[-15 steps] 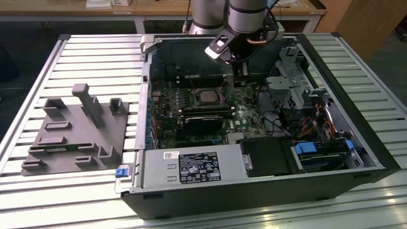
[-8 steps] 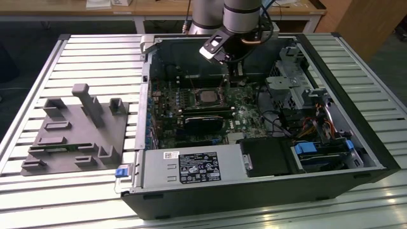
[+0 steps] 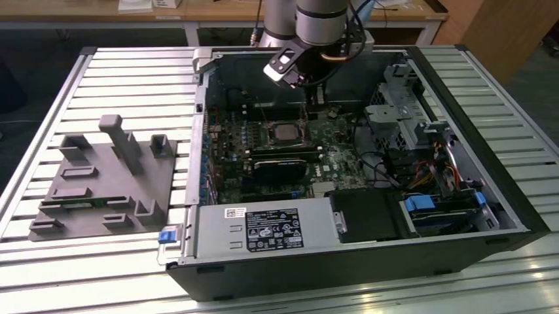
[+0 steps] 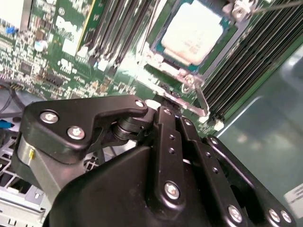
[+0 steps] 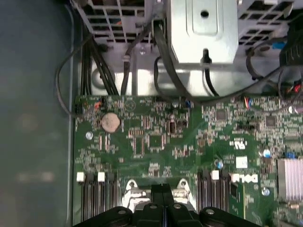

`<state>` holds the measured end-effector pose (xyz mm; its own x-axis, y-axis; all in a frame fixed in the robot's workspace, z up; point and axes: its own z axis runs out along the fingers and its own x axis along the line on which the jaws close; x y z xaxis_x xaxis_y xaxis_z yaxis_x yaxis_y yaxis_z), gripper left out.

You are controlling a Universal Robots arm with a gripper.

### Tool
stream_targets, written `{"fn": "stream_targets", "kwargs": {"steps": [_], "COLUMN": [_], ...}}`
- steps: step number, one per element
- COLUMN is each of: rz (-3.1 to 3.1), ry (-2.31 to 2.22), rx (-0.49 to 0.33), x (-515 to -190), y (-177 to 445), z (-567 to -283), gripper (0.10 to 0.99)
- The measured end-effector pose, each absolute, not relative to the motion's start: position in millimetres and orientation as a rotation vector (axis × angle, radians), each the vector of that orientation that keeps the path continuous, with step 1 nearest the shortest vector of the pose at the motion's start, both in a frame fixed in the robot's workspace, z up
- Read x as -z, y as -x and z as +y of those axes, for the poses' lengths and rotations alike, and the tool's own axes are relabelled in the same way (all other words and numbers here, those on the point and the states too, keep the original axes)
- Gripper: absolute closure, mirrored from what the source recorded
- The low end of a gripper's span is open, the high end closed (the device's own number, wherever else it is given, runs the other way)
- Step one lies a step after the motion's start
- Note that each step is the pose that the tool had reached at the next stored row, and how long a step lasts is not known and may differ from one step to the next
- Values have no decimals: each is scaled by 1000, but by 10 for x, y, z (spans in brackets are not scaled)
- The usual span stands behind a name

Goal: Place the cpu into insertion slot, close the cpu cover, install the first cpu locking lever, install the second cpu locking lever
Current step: 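Close the cpu cover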

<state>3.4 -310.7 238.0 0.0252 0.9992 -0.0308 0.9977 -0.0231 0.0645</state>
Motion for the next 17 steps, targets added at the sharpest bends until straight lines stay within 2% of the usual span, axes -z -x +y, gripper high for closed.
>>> {"fn": "stream_targets", "kwargs": {"steps": [17], "rz": [2143], "ry": [-2204], "rx": [-35], "x": [-2343], "y": [245], "z": [-3108], "gripper": [980]}}
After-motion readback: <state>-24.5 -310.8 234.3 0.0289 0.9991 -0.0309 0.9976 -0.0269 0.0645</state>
